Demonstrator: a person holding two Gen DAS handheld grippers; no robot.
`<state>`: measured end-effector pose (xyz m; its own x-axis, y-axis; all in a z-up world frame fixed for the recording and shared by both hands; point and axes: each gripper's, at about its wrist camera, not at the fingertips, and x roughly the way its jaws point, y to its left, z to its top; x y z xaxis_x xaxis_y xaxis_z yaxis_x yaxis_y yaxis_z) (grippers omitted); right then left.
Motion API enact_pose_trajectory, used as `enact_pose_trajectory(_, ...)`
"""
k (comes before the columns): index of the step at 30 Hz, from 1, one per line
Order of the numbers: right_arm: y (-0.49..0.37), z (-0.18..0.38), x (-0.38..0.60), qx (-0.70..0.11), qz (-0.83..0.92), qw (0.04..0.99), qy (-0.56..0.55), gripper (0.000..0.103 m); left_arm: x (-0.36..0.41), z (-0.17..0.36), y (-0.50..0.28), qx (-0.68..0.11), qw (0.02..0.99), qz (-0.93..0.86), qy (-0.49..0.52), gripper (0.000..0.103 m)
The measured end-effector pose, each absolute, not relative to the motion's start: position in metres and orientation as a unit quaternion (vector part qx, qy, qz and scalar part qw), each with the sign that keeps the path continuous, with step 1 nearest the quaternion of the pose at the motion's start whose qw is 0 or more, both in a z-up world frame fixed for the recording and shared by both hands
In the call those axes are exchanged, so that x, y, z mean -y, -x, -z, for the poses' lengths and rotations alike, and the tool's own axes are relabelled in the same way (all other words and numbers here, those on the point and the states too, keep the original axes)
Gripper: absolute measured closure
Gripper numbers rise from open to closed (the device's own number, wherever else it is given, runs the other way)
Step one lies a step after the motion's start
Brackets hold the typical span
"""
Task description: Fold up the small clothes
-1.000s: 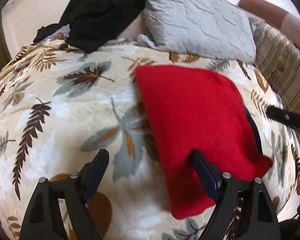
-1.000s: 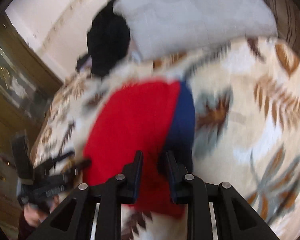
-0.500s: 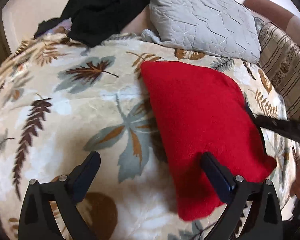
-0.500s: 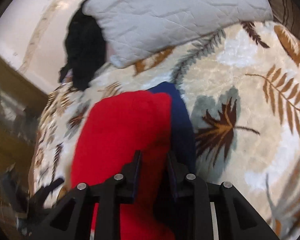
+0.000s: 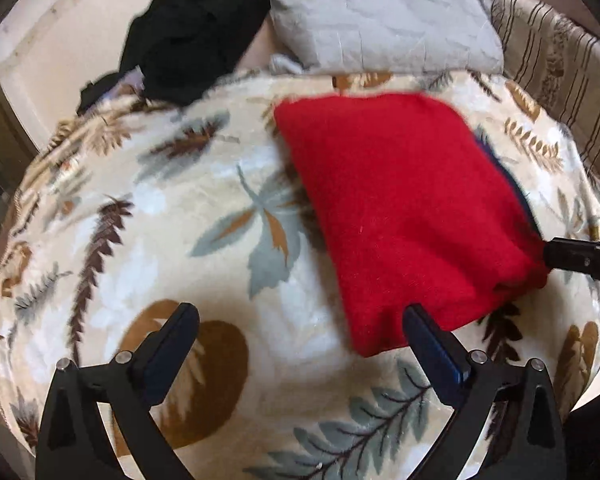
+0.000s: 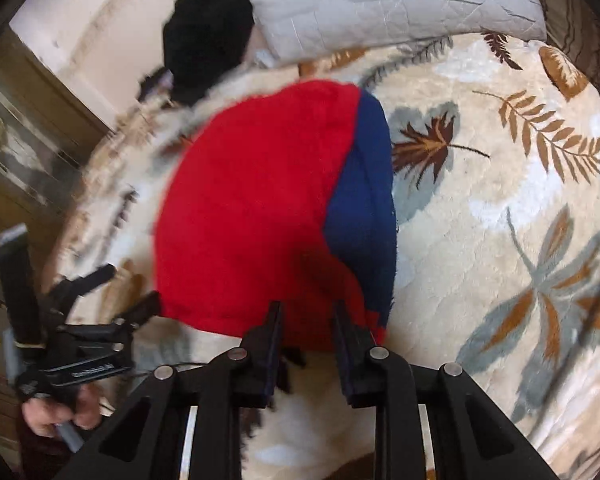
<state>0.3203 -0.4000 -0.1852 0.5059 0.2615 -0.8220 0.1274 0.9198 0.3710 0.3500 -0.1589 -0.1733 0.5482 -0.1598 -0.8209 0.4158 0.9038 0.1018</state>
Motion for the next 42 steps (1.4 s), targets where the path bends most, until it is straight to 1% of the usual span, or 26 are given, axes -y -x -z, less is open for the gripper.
enact_pose_trajectory(4,-0.308,0.163,0.412,-0.444,-0.049,0.865,-0.230,0.075,0.153,0.147,-0.339,-0.397,0.896,0.140,-0.140,0.002)
enact_pose_trajectory(5,-0.305,0.156,0.415,-0.428,-0.049,0.871,-0.234,0.068,0.151,0.142,-0.339,-0.387,0.902,0.133,-0.137,0.002)
enact_pose_trajectory(6,-0.301,0.150,0.416,-0.415,-0.046,0.877,-0.238,0.045,0.150,0.138,-0.340,-0.382,0.905,0.128,-0.134,0.002)
enact_pose_trajectory(7,-0.296,0.144,0.418,-0.400,-0.038,0.883,-0.242,0.029,0.148,0.134,-0.341,-0.374,0.911,0.120,-0.128,0.002)
enact_pose_trajectory(8,-0.291,0.138,0.417,-0.387,-0.032,0.889,-0.243,0.017,0.148,0.132,-0.342,-0.371,0.913,0.118,-0.123,0.002)
enact_pose_trajectory(9,-0.284,0.132,0.418,-0.363,-0.024,0.899,-0.242,0.017,0.146,0.130,-0.342,-0.368,0.915,0.117,-0.117,0.002)
enact_pose_trajectory(11,-0.280,0.125,0.417,-0.351,-0.020,0.906,-0.237,0.017,0.144,0.127,-0.345,-0.364,0.918,0.115,-0.106,0.002)
enact_pose_trajectory(22,-0.297,0.140,0.432,-0.367,-0.009,0.895,-0.255,0.019,0.147,0.130,-0.362,-0.372,0.917,0.113,-0.090,0.002)
enact_pose_trajectory(23,-0.298,0.141,0.432,-0.368,-0.006,0.895,-0.253,0.020,0.147,0.131,-0.364,-0.373,0.917,0.112,-0.090,0.002)
enact_pose_trajectory(27,-0.308,0.152,0.434,-0.387,-0.002,0.885,-0.260,0.033,0.152,0.134,-0.370,-0.378,0.914,0.114,-0.092,0.002)
enact_pose_trajectory(28,-0.309,0.154,0.434,-0.390,-0.002,0.883,-0.262,0.034,0.154,0.135,-0.372,-0.379,0.914,0.115,-0.092,0.002)
enact_pose_trajectory(30,-0.311,0.157,0.435,-0.391,0.000,0.882,-0.262,0.041,0.157,0.137,-0.375,-0.381,0.913,0.117,-0.093,0.002)
enact_pose_trajectory(31,-0.311,0.158,0.435,-0.391,0.001,0.883,-0.261,0.042,0.159,0.138,-0.376,-0.382,0.912,0.116,-0.094,0.002)
enact_pose_trajectory(35,-0.314,0.162,0.434,-0.393,-0.009,0.881,-0.263,0.056,0.167,0.148,-0.384,-0.395,0.905,0.116,-0.104,0.002)
enact_pose_trajectory(39,-0.320,0.171,0.424,-0.419,-0.025,0.872,-0.250,0.056,0.176,0.169,-0.395,-0.432,0.886,0.110,-0.126,0.002)
enact_pose_trajectory(42,-0.325,0.184,0.425,-0.453,-0.035,0.852,-0.260,0.056,0.173,0.178,-0.400,-0.459,0.873,0.134,-0.102,0.002)
